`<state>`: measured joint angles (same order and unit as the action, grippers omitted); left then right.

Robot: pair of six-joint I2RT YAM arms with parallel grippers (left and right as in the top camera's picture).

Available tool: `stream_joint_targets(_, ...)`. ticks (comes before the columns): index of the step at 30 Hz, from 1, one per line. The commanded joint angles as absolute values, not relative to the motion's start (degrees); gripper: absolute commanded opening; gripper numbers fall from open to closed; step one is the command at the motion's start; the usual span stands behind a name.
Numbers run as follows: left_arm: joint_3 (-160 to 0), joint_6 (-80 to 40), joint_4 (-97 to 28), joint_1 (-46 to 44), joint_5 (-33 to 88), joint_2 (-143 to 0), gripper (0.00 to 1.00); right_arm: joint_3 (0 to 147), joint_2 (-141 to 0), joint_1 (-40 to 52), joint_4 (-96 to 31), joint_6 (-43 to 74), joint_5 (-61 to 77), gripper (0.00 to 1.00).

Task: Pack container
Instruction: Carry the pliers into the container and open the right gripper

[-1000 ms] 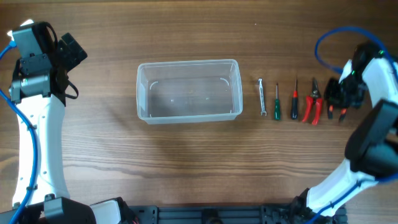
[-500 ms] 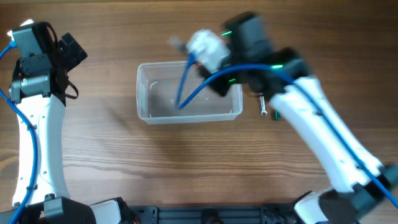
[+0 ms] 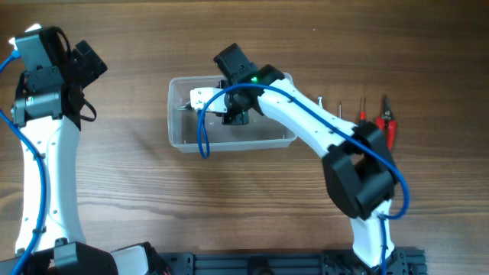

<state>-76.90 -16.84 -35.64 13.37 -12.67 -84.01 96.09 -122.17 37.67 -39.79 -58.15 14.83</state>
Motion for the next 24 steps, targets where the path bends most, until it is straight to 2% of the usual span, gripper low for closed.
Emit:
stream_joint_targets(1, -77.4, -17.0, -35.6, 13.7, -13.5, -84.3, 1.00, 96.3, -124.1, 37.4, -38.2, -61.1, 16.9, 0.04)
stream_joint_targets(4, -77.4, -17.0, -35.6, 13.7, -13.6, -84.3, 1.00, 96.3, -124.3, 37.3, -37.0, -59.7, 18.2, 0.05)
stream_joint_targets(7, -77.4, -17.0, -35.6, 13.7, -13.6, -84.3, 1.00, 96.3, -124.3, 37.1, -36.6, -58.3, 18.1, 0.25)
stream_joint_targets(11, -77.4, -17.0, -35.6, 13.7, -13.6, -84.3, 1.00, 96.3, -124.3, 36.7, -36.2, -58.0, 18.0, 0.20)
stream_joint_targets(16, -77.4, -17.0, -35.6, 13.7, -13.5, -84.3, 1.00, 96.3, -124.3, 35.3, -35.6, -54.7, 17.3, 0.20)
stream_joint_targets(18, -77.4, -17.0, -35.6, 13.7, -13.5, -84.3, 1.00, 96.7, -123.3, 35.2, -35.3, -50.1, 12.4, 0.22)
stream_joint_targets(21, -77.4, -17.0, -35.6, 13.7, -13.6, -84.3, 1.00, 99.7, -116.6, 34.8, -38.1, -36.7, 3.8, 0.36)
stream_joint_targets(24, -77.4, -17.0, -35.6, 13.7, -13.5, -84.3, 1.00, 104.6, -107.3, 33.3, -43.4, -25.1, -1.1, 0.58)
